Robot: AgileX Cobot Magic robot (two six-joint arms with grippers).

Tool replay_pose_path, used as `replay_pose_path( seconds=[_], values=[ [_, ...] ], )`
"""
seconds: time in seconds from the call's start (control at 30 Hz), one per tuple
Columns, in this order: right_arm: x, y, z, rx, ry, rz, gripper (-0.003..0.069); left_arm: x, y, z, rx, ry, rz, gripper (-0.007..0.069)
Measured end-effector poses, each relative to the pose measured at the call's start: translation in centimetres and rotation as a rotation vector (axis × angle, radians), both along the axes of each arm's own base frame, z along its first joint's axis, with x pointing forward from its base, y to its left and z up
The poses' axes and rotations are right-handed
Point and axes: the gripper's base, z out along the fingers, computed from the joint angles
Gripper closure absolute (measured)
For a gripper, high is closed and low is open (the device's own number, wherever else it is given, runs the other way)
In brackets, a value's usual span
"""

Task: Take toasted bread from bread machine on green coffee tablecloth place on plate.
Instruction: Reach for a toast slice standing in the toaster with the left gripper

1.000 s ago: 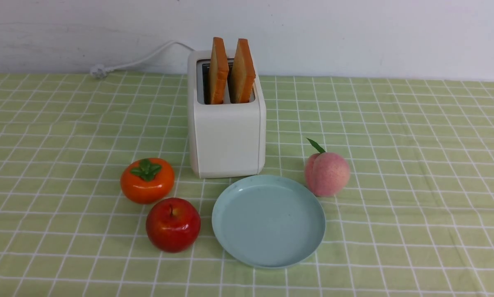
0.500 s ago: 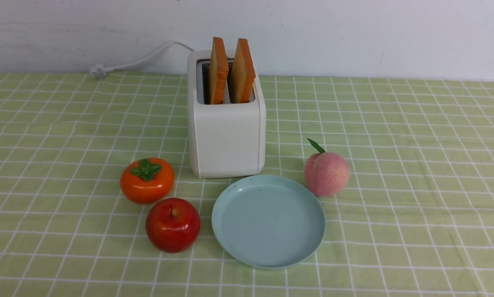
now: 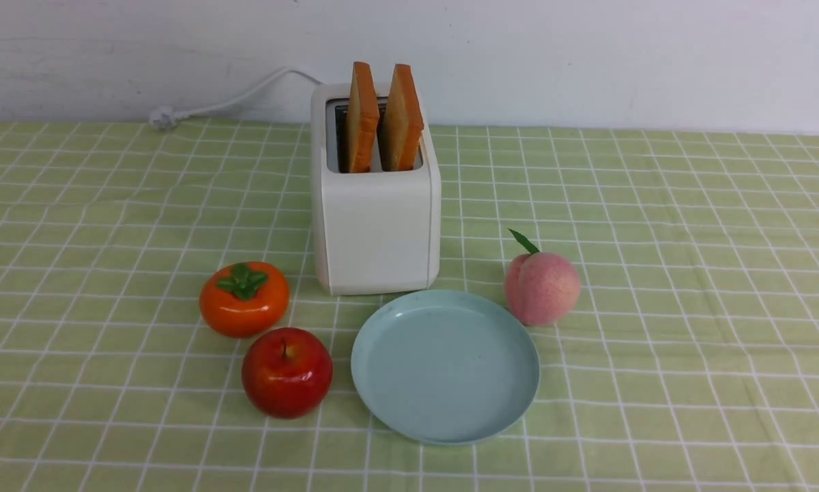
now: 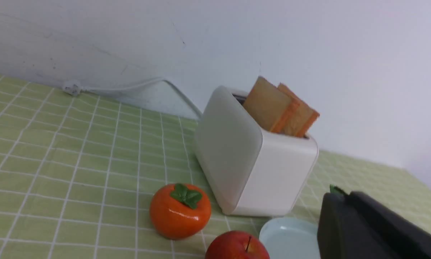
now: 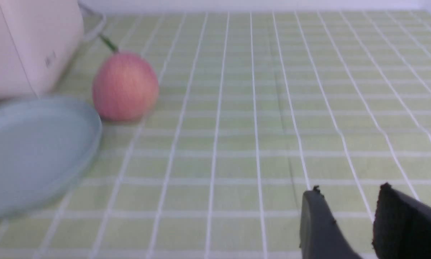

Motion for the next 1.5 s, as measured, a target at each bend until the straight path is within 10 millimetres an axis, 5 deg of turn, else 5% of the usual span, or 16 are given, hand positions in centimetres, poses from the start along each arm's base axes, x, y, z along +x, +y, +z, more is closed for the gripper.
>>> replay_pose_path(
  seconds=[0.2, 0.37, 0.47, 0.57, 0.77, 0.93, 1.2, 1.3, 1.5],
  values=[
    [0.1, -0.4, 2.0, 0.239, -0.218, -0.047, 0.0419, 0.8, -0.2, 1.2, 0.012, 0.023, -0.020, 0.0638],
    [0.0, -0.2, 2.5, 0.495, -0.221, -0.026, 0.0446, 2.0, -0.2, 1.3, -0.021, 0.049, -0.012, 0.0638],
    [-0.4, 0.3, 4.0, 0.467, -0.183, 0.043, 0.0493, 2.9, -0.3, 1.3, -0.015, 0.067, -0.023, 0.0638],
    [-1.1, 1.1, 8.4, 0.339, -0.101, 0.182, 0.0591, 4.2, -1.1, 1.8, 0.067, 0.086, -0.117, 0.0638],
    [-0.8, 2.0, 13.6, 0.085, 0.018, 0.348, 0.0659, 7.2, -2.6, 2.8, 0.112, 0.132, -0.222, 0.0638],
    [0.5, 3.0, 16.0, -0.039, 0.071, 0.435, 0.0659, 11.6, -4.6, 3.5, 0.171, 0.181, -0.270, 0.0638],
    [1.5, 3.3, 16.4, -0.043, 0.055, 0.429, 0.0654, 18.3, -10.1, 4.1, 0.386, 0.130, -0.261, 0.0629],
    [1.6, 3.3, 16.7, -0.038, 0.031, 0.425, 0.0648, 22.5, -12.6, 3.5, 0.458, 0.132, -0.157, 0.0536],
    [1.6, 3.3, 16.7, -0.037, 0.028, 0.425, 0.0645, 27.7, -14.8, 1.4, 0.491, 0.173, -0.050, 0.0327]
  ],
)
